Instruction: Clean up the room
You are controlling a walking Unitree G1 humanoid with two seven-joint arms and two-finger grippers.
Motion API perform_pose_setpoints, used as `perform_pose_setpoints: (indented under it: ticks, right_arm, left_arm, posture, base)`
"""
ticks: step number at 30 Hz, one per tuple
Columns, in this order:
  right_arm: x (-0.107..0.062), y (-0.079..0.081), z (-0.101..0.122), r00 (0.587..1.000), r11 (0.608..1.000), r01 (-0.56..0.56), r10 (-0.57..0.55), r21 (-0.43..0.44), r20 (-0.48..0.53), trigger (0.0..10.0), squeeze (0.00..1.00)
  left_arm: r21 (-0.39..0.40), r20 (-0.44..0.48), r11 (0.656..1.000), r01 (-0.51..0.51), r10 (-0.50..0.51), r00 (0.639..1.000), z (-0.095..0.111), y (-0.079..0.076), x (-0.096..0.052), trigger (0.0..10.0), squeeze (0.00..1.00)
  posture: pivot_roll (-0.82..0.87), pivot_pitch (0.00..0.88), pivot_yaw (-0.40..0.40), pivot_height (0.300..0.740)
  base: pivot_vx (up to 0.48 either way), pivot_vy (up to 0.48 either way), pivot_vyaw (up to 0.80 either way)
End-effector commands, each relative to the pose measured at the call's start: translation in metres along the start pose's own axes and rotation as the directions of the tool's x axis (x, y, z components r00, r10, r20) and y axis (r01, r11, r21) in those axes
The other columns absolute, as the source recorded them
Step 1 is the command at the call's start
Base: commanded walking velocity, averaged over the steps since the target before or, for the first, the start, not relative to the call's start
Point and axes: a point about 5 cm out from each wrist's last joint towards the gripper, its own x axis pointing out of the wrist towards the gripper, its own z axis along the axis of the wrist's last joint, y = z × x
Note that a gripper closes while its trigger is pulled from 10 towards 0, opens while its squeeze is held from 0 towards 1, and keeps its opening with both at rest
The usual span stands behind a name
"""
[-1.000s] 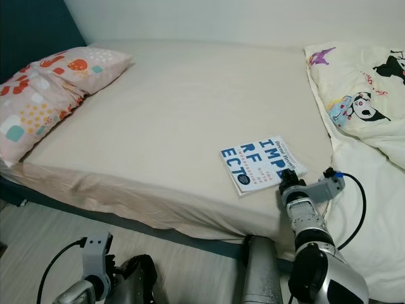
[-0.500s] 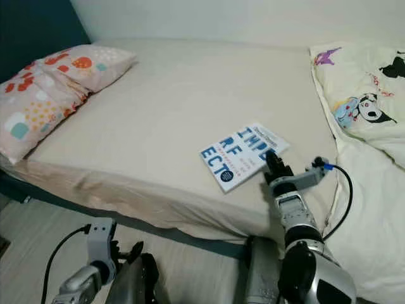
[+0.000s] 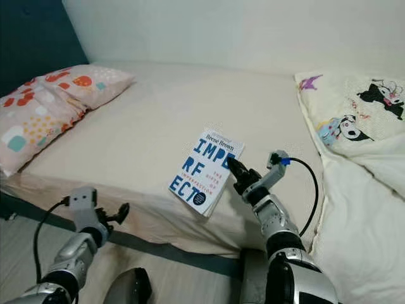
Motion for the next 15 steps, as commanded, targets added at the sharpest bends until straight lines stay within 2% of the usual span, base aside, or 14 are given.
perform_pose_setpoints:
  ticks: [1,6,10,11,13,14,15]
  right_arm:
    - [-0.004,-0.001,-0.013,0.998,1.0,0.0,-0.002,-0.02,-0.069,0.0,0.0]
    - [-0.004,-0.001,-0.014,0.996,0.999,-0.006,0.001,-0.053,-0.087,0.0,0.0]
    - [-0.002,0.001,-0.011,0.997,0.997,-0.011,0.005,-0.073,-0.08,0.0,0.0]
    - [-0.001,0.001,-0.011,0.997,0.997,-0.014,0.008,-0.076,-0.079,1.8,0.0]
    - [-0.001,0.002,-0.01,0.997,0.997,-0.017,0.011,-0.078,-0.079,1.8,0.0]
    - [0.0,0.002,-0.01,0.997,0.997,-0.021,0.014,-0.08,-0.079,2.2,0.0]
    - [0.0,0.003,-0.011,0.996,0.996,-0.029,0.023,-0.083,-0.082,3.1,0.0]
  left_arm:
    - [-0.035,-0.011,0.999,-0.042,0.041,0.999,-0.001,0.008,-0.002,10.0,0.0]
    - [-0.065,-0.038,0.996,-0.052,0.05,0.998,-0.008,0.007,-0.003,10.0,0.0]
    - [-0.063,-0.115,0.996,-0.068,0.06,0.992,-0.025,0.006,-0.009,10.0,0.0]
    - [-0.062,-0.143,0.995,-0.082,0.072,0.987,-0.032,0.007,-0.013,10.0,0.0]
    - [-0.061,-0.163,0.994,-0.092,0.081,0.983,-0.036,0.009,-0.015,10.0,0.0]
    - [-0.066,-0.191,0.992,-0.11,0.095,0.977,-0.043,0.011,-0.019,10.0,0.0]
    - [-0.067,-0.225,0.989,-0.132,0.114,0.968,-0.051,0.014,-0.024,10.0,0.0]
  posture:
    - [-0.1,0.01,0.025,0.549]
    - [-0.11,0.0,0.025,0.563]
    - [-0.11,0.0,0.029,0.582]
    - [-0.11,0.0,0.028,0.587]
    - [-0.11,0.0,0.028,0.592]
    - [-0.11,0.0,0.03,0.596]
    - [-0.11,0.0,0.03,0.601]
  base:
    - [0.0,0.0,0.0]
    - [0.0,0.0,0.0]
    - [0.0,0.0,0.0]
    - [0.0,0.0,0.0]
    - [0.0,0.0,0.0]
    - [0.0,0.0,0.0]
    - [0.0,0.0,0.0]
